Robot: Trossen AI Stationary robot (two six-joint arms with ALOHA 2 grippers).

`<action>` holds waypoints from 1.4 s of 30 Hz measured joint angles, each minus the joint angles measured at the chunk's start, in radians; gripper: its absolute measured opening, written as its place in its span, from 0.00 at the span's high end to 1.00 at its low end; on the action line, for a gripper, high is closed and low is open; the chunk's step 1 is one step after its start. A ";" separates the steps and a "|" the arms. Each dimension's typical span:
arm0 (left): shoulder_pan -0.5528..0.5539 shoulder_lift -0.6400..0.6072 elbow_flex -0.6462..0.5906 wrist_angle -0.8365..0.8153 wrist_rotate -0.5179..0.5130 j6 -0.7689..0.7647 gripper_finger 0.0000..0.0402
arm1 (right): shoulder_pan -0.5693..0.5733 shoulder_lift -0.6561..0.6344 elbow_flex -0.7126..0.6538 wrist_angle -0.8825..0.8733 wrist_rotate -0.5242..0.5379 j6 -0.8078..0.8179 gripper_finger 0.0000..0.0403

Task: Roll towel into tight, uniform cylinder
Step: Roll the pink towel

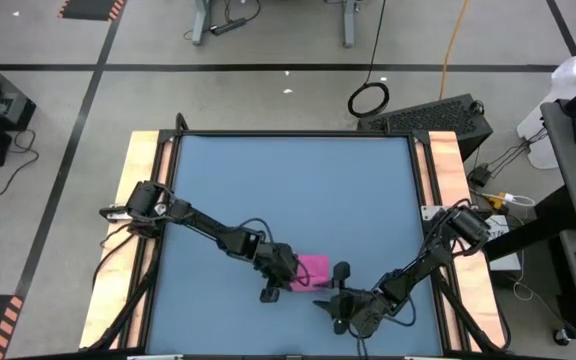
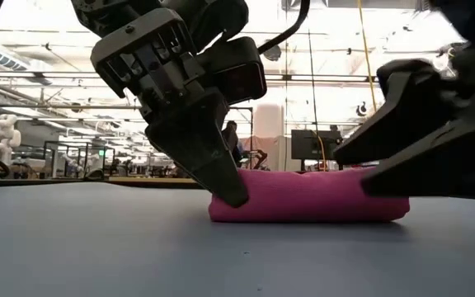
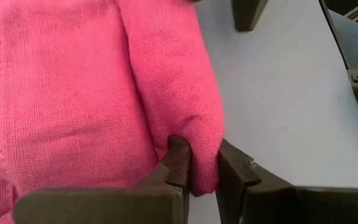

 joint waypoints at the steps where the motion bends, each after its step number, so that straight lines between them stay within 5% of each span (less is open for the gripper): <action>1: 0.000 0.000 0.000 0.000 0.001 0.000 0.89 | -0.008 0.007 0.000 0.001 -0.003 0.017 0.47; 15: -0.020 0.000 -0.002 0.008 -0.065 0.009 0.85 | -0.078 0.069 0.005 -0.018 -0.045 0.212 0.47; 20: -0.042 0.000 -0.002 0.004 -0.163 0.012 0.70 | -0.098 0.069 0.004 -0.056 -0.076 0.297 0.51; 28: -0.056 -0.090 -0.008 -0.085 -0.203 0.020 0.42 | -0.116 0.067 0.004 -0.080 -0.119 0.439 0.76; 34: -0.099 -0.187 -0.006 -0.119 -0.382 0.095 0.34 | -0.122 0.067 0.003 -0.070 -0.119 0.571 0.85; 42: -0.202 -0.131 -0.005 0.021 -0.549 0.150 0.34 | -0.127 0.048 0.003 -0.063 -0.189 0.682 0.84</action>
